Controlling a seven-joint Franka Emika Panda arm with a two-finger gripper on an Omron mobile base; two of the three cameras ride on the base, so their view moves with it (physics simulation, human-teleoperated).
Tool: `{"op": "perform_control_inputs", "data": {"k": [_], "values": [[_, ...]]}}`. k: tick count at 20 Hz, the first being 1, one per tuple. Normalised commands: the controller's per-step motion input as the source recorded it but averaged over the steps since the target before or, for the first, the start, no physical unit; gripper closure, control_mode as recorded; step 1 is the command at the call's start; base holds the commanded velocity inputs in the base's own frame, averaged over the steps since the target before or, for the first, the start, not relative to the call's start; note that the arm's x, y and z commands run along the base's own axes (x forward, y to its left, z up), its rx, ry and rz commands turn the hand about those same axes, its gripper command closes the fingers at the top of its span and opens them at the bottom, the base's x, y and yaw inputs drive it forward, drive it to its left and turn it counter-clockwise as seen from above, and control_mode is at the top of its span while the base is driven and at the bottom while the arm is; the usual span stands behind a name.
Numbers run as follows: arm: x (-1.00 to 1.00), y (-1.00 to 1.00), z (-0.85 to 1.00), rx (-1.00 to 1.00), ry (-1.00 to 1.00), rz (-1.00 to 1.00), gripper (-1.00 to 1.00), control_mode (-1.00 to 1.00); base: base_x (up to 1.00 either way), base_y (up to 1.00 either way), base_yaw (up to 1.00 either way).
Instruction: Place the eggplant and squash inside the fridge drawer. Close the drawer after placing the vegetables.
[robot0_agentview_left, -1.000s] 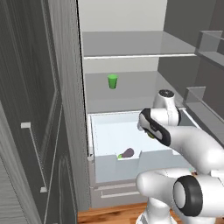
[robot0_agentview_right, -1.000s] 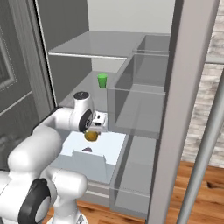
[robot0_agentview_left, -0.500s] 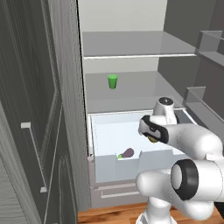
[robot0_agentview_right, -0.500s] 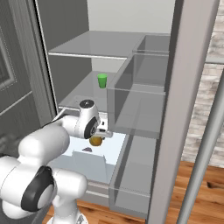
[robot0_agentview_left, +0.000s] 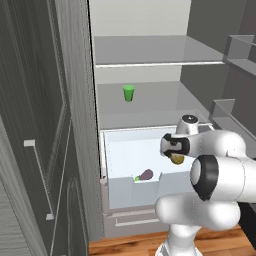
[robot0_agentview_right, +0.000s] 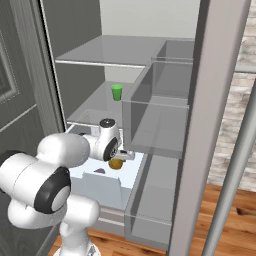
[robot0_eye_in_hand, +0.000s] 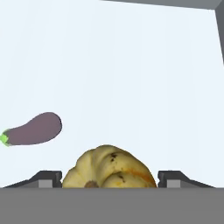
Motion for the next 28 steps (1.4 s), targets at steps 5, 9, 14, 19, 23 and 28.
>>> {"op": "perform_control_inputs", "data": {"k": [5,9,14,19,23,28], "values": [[0.25,-0.07,-0.22,0.00,0.06,0.00,1.00,-1.00,0.00,0.00,0.00],[0.26,-0.04,-0.24,0.00,0.03,0.00,1.00,-1.00,0.00,0.00,0.00],[0.17,-0.01,-0.32,0.00,0.00,0.00,1.00,-1.00,0.00,0.00,0.00],[0.12,-0.01,-0.38,0.00,0.00,0.00,1.00,-1.00,0.00,0.00,0.00],[0.06,-0.01,-0.38,0.00,0.00,0.00,1.00,-1.00,0.00,0.00,0.00],[0.01,0.00,-0.38,0.00,0.00,0.00,1.00,-1.00,0.00,0.00,0.00]]}}
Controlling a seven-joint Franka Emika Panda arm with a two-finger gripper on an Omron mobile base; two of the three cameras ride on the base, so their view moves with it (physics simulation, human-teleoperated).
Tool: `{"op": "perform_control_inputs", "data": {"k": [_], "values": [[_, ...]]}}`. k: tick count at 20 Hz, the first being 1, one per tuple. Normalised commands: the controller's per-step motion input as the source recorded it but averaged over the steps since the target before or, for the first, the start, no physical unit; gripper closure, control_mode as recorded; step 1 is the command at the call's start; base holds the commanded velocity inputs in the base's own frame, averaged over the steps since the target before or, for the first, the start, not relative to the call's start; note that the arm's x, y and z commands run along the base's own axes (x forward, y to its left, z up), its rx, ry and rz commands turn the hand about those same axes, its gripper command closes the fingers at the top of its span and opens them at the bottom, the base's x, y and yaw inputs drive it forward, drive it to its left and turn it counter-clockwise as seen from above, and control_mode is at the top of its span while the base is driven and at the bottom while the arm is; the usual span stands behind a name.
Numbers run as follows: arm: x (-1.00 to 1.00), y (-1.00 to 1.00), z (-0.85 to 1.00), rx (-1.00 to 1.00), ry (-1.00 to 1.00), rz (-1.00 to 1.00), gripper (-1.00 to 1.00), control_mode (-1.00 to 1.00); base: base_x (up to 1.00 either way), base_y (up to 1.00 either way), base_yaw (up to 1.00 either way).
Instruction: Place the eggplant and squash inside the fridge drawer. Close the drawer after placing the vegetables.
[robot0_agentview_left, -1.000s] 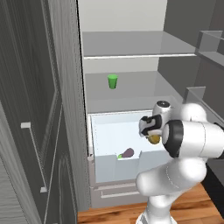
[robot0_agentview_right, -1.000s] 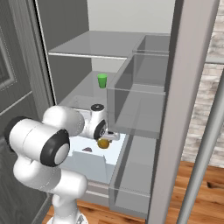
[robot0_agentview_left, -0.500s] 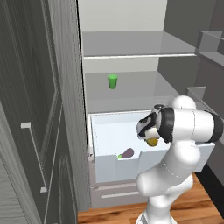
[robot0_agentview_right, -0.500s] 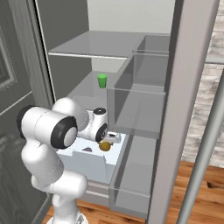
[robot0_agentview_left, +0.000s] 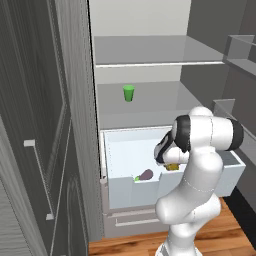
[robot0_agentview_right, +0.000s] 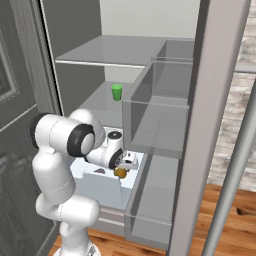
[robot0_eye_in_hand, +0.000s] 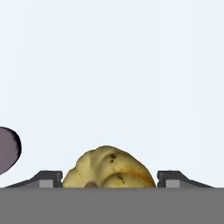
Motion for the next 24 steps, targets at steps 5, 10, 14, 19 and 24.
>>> {"op": "perform_control_inputs", "data": {"k": [5,10,14,19,24], "values": [[0.06,0.00,-0.25,0.00,0.00,0.00,1.00,-1.00,0.00,0.00,0.00],[0.04,0.00,-0.22,0.00,0.00,0.00,1.00,-1.00,0.00,0.00,0.00],[0.00,0.00,-0.31,0.00,0.00,0.00,-1.00,-1.00,0.00,0.00,0.00],[-0.09,0.00,-0.27,0.00,0.00,0.00,-1.00,-1.00,0.00,0.00,0.00],[0.00,0.00,-0.01,0.00,0.00,0.01,-1.00,-1.00,0.00,0.00,0.00]]}}
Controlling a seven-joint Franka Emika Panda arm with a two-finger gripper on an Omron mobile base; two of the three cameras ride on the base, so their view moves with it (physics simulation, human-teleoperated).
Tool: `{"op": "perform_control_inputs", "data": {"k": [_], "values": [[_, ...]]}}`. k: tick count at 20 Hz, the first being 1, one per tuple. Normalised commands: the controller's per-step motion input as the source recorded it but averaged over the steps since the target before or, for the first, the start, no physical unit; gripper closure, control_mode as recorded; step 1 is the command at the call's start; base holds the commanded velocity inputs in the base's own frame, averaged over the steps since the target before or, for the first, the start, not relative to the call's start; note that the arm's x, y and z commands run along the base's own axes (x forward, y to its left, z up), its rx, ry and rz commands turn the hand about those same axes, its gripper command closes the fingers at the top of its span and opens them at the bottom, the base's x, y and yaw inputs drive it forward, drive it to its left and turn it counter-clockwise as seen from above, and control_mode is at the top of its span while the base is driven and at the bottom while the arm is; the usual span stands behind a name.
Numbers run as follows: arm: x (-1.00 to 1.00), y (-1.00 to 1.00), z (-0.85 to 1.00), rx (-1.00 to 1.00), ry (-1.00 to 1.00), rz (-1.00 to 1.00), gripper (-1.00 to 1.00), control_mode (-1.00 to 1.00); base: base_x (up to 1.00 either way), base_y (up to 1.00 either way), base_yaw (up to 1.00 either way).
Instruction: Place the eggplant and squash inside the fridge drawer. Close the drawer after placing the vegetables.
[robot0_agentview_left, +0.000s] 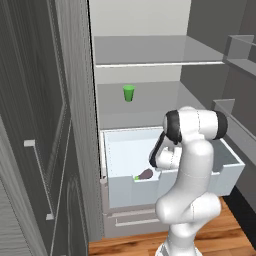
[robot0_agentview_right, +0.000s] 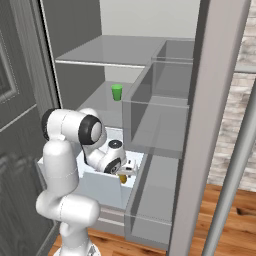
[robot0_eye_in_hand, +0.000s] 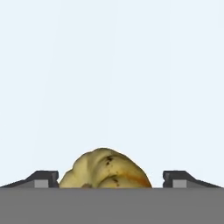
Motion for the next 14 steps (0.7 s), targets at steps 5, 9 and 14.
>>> {"op": "perform_control_inputs", "data": {"k": [5,9,14], "values": [[0.00,0.00,0.09,0.00,0.00,0.00,-1.00,-1.00,0.00,0.00,0.00],[-0.06,0.00,0.61,0.00,0.00,0.00,-1.00,-1.00,0.00,0.00,0.00],[-0.03,0.05,0.90,0.00,-0.02,0.00,-1.00,-1.00,0.00,0.00,0.00]]}}
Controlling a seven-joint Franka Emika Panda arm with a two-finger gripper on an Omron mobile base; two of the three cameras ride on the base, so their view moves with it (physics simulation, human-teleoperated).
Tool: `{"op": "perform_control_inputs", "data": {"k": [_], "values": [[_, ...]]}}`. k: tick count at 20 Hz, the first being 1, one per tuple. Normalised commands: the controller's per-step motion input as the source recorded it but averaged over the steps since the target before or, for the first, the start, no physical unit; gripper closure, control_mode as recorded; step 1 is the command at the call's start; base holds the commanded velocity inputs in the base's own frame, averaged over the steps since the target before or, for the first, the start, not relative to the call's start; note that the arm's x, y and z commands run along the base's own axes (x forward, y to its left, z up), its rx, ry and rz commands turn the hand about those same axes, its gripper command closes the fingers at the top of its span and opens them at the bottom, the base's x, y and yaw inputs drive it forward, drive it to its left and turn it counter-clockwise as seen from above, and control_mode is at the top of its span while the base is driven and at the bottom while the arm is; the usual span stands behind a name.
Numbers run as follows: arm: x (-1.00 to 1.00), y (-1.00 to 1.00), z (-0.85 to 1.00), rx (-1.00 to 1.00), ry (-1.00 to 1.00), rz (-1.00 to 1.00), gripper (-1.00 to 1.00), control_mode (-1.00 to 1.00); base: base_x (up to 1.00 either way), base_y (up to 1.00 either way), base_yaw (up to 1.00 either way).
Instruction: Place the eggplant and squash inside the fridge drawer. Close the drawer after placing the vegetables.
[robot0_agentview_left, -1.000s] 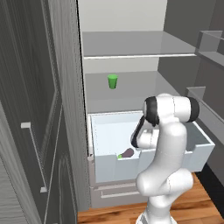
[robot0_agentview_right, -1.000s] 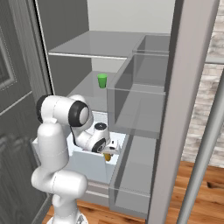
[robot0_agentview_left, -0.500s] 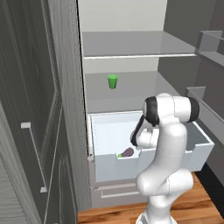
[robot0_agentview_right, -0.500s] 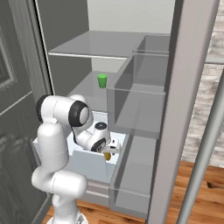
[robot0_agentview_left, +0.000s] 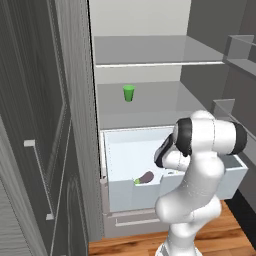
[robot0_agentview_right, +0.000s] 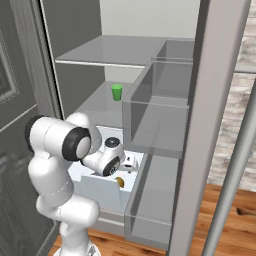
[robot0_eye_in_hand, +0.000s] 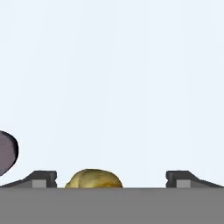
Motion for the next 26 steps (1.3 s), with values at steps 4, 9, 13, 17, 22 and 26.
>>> {"op": "perform_control_inputs", "data": {"k": [4,9,13,17,22,26], "values": [[-0.07,0.10,0.95,0.00,-0.01,0.00,-1.00,-1.00,0.00,0.00,0.00],[-0.10,0.15,0.95,0.00,0.00,0.00,-1.00,-1.00,0.00,0.00,0.00],[-0.47,0.08,0.81,0.00,0.00,0.00,-1.00,-1.00,0.00,0.00,0.00],[-0.83,0.00,0.41,0.02,0.00,-0.04,-1.00,-1.00,0.00,0.00,0.00],[-0.97,0.00,0.05,0.06,0.01,-0.04,-1.00,-1.00,0.00,0.00,0.00],[-0.65,0.01,-0.18,0.02,0.00,0.00,-1.00,-1.00,0.00,0.00,0.00]]}}
